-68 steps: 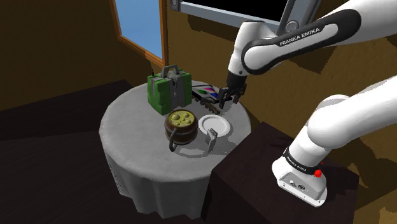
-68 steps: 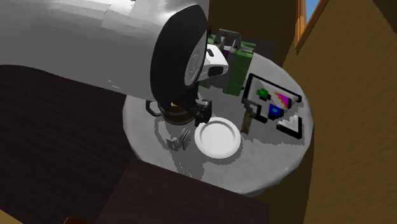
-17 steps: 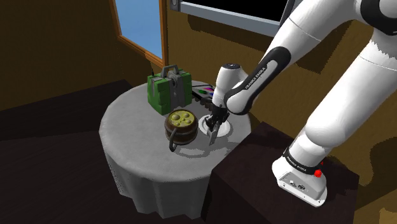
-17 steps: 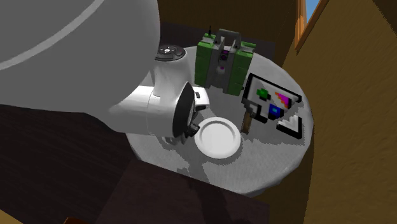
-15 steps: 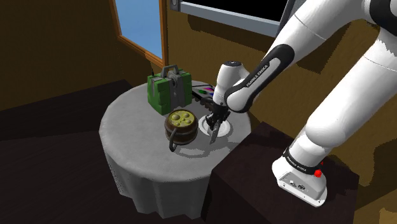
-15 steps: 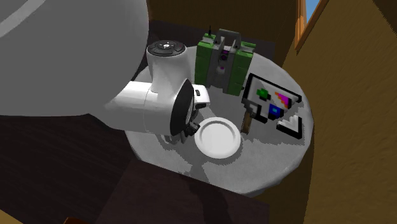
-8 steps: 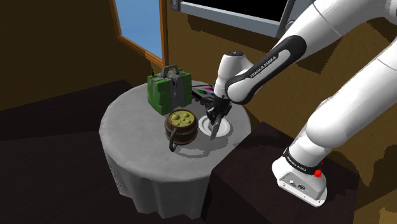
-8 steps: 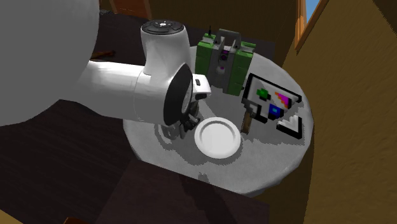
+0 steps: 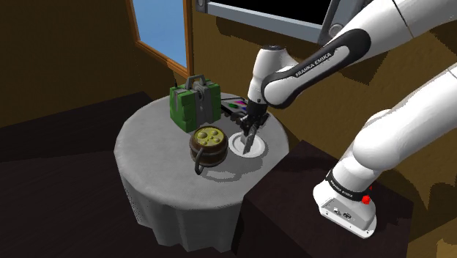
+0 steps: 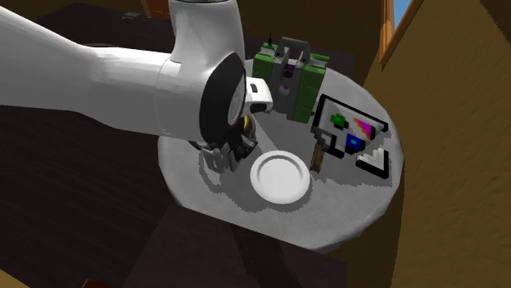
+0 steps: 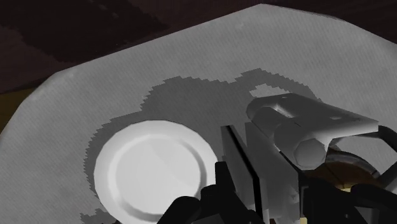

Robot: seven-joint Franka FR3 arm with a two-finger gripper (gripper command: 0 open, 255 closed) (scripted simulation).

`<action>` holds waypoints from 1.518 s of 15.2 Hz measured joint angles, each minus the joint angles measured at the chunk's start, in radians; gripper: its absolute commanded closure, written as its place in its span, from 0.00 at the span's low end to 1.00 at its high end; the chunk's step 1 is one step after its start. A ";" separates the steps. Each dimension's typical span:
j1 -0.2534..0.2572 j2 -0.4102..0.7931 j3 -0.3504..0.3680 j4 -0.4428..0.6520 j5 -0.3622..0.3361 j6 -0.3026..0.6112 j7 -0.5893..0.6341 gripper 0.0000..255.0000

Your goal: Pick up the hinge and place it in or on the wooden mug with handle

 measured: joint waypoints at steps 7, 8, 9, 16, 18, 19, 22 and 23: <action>0.005 -0.087 -0.016 0.041 0.004 -0.127 -0.007 1.00; 0.005 -0.099 -0.018 0.049 0.003 -0.147 -0.007 1.00; 0.005 -0.106 -0.019 0.056 0.003 -0.161 -0.007 1.00; -0.002 -0.027 0.009 0.198 -0.020 -0.223 0.041 1.00; -0.012 0.041 0.023 0.279 -0.042 -0.235 0.066 1.00; -0.015 0.085 0.033 0.325 -0.056 -0.238 0.083 1.00; -0.020 0.199 0.059 0.451 -0.099 -0.252 0.136 1.00; -0.019 0.240 0.067 0.497 -0.115 -0.260 0.157 1.00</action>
